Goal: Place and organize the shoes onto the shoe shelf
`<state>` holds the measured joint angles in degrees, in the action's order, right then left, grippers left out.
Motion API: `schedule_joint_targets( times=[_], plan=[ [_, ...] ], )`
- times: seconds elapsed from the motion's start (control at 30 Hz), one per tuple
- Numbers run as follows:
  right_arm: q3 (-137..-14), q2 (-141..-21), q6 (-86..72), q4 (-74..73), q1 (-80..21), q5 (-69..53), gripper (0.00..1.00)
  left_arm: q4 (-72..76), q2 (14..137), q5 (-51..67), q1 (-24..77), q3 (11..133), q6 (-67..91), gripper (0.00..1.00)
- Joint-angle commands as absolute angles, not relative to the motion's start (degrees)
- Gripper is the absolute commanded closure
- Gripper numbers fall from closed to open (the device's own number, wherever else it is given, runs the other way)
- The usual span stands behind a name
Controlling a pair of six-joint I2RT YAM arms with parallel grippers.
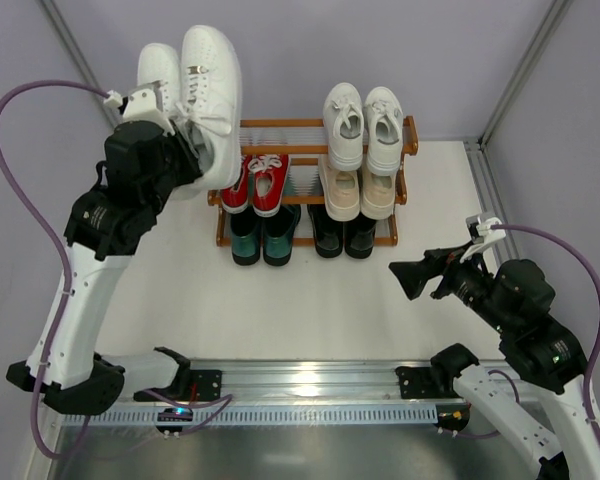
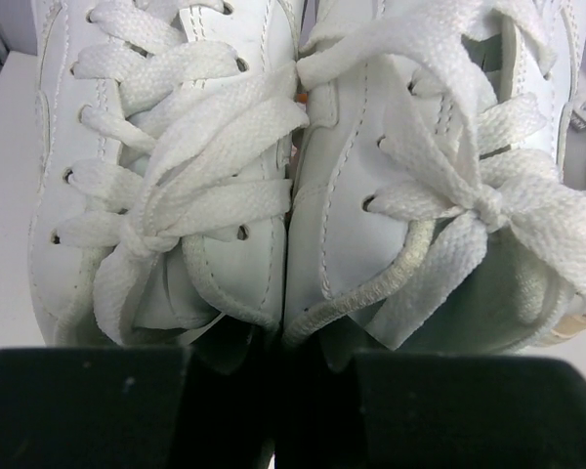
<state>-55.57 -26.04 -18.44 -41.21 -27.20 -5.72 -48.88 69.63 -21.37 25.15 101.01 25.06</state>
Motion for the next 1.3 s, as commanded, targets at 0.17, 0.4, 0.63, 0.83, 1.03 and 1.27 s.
schedule_joint_targets(
  times=[0.17, 0.4, 0.63, 0.83, 1.03, 1.27],
  plan=[
    [-58.36, -27.25, -19.16, -39.9, -27.25, -5.19, 0.0, -45.86, 84.62, -25.58, 29.44, 124.86, 22.5, 1.0],
    [-58.71, -27.25, -18.98, -40.69, -27.25, -4.39, 0.0, -52.92, 98.17, -26.27, 30.32, 141.94, 22.59, 1.0],
    [-58.97, -27.25, -18.81, -41.22, -27.25, -4.13, 0.0, -50.8, 101.6, -29.0, 30.59, 141.86, 20.57, 1.0],
    [-58.54, -26.54, -18.63, -41.48, -27.25, -3.87, 0.0, -49.93, 102.92, -30.58, 30.59, 141.59, 20.22, 1.0],
    [-58.45, -26.28, -18.37, -41.75, -27.16, -3.6, 0.0, -47.64, 104.68, -31.82, 30.5, 141.77, 19.42, 1.0],
    [-57.92, -25.58, -18.46, -42.01, -27.33, -3.43, 0.0, -44.04, 106.34, -32.52, 30.41, 141.85, 19.42, 1.0]
  ],
)
